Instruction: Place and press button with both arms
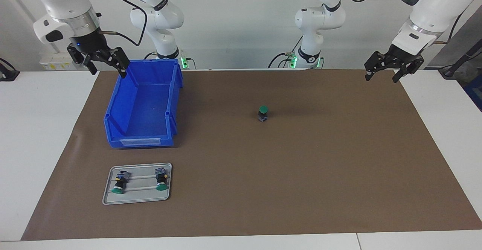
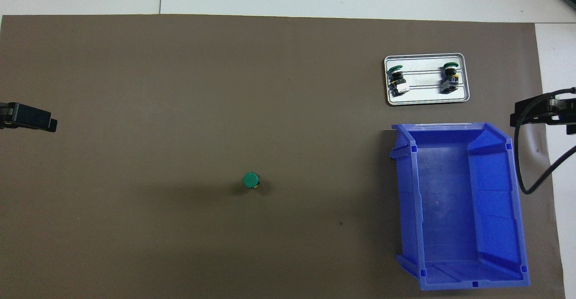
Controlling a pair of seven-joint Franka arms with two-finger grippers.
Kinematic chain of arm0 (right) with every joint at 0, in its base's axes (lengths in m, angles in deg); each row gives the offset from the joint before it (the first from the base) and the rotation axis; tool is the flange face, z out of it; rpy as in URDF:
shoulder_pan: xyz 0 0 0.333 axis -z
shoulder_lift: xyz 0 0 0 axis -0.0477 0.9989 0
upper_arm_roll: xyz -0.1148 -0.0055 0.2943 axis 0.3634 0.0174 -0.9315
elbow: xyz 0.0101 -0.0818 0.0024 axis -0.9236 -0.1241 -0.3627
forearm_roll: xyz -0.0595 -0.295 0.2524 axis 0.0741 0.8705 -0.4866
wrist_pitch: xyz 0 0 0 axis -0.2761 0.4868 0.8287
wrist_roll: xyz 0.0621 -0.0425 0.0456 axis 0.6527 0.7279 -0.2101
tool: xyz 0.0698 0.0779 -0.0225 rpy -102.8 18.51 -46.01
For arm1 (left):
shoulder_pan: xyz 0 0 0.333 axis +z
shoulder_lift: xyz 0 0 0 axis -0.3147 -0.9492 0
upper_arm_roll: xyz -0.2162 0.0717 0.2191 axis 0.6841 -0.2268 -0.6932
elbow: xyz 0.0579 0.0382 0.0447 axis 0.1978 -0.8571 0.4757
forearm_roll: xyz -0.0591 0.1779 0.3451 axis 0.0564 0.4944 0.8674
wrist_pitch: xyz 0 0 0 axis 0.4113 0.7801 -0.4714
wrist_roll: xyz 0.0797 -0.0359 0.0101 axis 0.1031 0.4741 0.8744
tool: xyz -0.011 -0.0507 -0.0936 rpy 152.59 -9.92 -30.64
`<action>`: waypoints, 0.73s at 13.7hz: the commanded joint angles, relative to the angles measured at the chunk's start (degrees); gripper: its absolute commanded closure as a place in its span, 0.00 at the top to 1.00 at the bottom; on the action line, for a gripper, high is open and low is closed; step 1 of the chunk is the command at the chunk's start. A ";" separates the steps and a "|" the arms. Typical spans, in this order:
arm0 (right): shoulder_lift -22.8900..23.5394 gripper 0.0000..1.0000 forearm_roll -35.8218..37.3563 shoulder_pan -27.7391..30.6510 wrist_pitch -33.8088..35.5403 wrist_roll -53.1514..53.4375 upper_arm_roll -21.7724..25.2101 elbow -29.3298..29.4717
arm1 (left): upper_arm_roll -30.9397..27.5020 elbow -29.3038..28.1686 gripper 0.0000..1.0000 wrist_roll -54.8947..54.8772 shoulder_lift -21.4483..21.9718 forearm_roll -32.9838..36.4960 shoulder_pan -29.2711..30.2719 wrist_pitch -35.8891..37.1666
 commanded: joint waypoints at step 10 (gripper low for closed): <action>-0.75 1.00 -6.79 -11.70 -14.77 9.92 -1.33 -10.37 | 0.39 -1.67 1.00 -0.10 1.58 0.90 0.34 -0.14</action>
